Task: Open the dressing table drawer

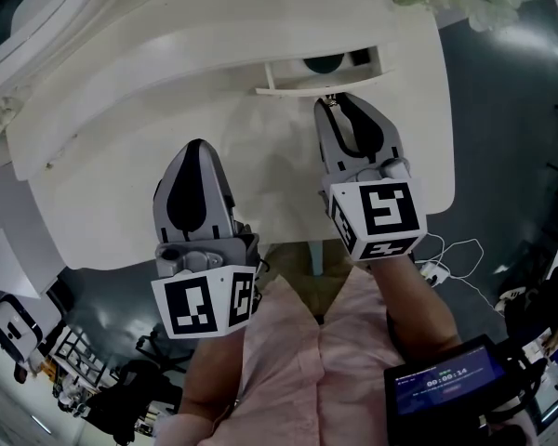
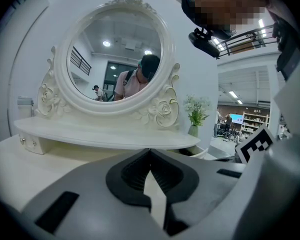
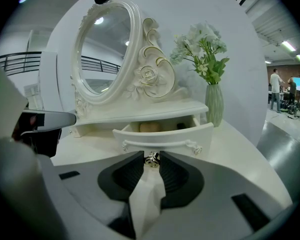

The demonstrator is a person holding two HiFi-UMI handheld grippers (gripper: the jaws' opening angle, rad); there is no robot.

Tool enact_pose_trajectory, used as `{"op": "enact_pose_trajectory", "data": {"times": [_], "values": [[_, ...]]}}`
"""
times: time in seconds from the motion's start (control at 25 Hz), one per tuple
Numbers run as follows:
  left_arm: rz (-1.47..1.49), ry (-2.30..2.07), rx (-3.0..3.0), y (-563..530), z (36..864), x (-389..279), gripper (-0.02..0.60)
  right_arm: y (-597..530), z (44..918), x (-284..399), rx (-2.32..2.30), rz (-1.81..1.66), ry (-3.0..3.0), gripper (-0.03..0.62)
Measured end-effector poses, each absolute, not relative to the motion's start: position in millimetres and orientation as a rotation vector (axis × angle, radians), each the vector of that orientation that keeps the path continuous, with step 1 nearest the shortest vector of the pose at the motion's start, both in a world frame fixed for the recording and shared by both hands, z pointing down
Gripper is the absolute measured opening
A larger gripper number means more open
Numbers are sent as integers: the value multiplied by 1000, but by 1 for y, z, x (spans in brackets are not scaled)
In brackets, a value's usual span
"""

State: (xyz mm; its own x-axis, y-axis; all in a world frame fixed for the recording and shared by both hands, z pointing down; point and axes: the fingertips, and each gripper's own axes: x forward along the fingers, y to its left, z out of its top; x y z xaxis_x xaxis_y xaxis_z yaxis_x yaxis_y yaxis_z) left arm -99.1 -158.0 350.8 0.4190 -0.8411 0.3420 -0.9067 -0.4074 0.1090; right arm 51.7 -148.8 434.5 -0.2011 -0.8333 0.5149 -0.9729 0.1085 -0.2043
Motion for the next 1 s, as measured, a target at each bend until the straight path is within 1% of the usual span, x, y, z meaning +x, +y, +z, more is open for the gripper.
{"op": "enact_pose_trajectory", "data": {"times": [1.0], "values": [[339, -1506, 2418, -149, 349, -90, 21, -137, 437, 54, 1787, 746, -2118, 107]]}}
